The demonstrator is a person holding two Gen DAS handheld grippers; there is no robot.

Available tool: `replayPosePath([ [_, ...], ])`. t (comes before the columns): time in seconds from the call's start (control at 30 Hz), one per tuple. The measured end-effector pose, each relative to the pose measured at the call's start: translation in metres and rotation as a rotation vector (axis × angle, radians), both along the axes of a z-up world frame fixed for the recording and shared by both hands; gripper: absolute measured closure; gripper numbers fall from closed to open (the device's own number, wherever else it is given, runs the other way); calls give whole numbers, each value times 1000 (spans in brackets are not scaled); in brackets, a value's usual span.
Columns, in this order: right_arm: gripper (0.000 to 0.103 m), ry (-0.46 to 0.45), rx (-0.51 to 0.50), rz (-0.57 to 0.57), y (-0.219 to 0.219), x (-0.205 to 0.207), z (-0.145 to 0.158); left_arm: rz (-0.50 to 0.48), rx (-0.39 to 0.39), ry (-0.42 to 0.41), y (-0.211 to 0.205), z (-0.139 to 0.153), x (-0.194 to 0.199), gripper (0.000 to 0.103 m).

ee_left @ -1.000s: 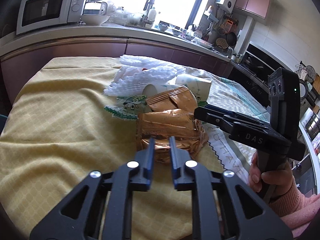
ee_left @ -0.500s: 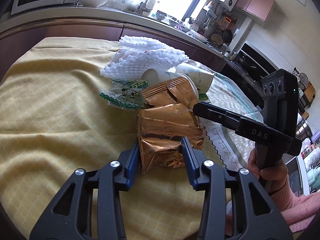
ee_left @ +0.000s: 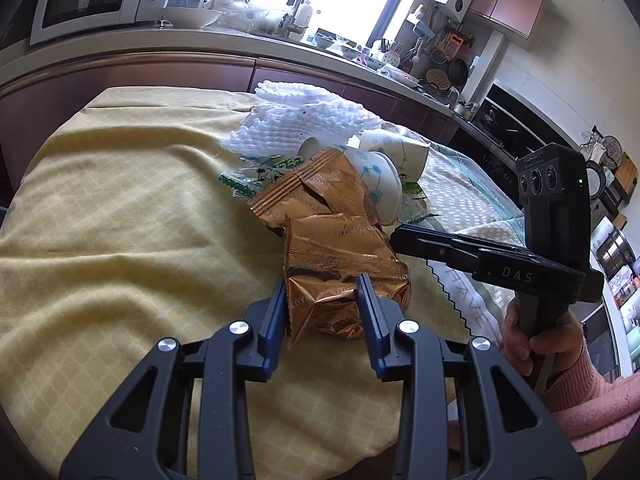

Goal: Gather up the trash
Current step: 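Grasp the gold snack bag with the left tool while the right tool grasps the brown wrapper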

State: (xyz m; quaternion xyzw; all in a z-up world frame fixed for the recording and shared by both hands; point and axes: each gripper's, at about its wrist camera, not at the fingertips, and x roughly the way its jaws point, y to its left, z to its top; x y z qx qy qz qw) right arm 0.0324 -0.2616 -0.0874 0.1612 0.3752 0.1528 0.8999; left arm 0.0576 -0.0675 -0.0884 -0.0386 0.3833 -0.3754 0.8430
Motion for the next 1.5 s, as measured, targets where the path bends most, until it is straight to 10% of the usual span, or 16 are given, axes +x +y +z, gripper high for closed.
replayPosePath([
  [0.5, 44, 45, 18, 79, 20, 21, -4, 52, -9, -5, 44, -2, -7, 71],
  [0.83, 52, 44, -47, 124, 47, 33, 0, 94, 12, -14, 73, -2, -11, 75],
  [0.93, 67, 48, -76, 141, 55, 36, -2, 109, 10, -14, 82, -2, -13, 76],
  [1.0, 95, 48, -90, 157, 60, 36, -2, 121, 12, -21, 88, -2, -15, 76],
  [1.3, 98, -11, -11, 204, 63, 20, 10, 183, 2, -39, 120, 4, -17, 77],
  [1.5, 78, -32, 11, 271, 77, 20, 19, 218, 14, -27, 136, -2, -18, 77],
])
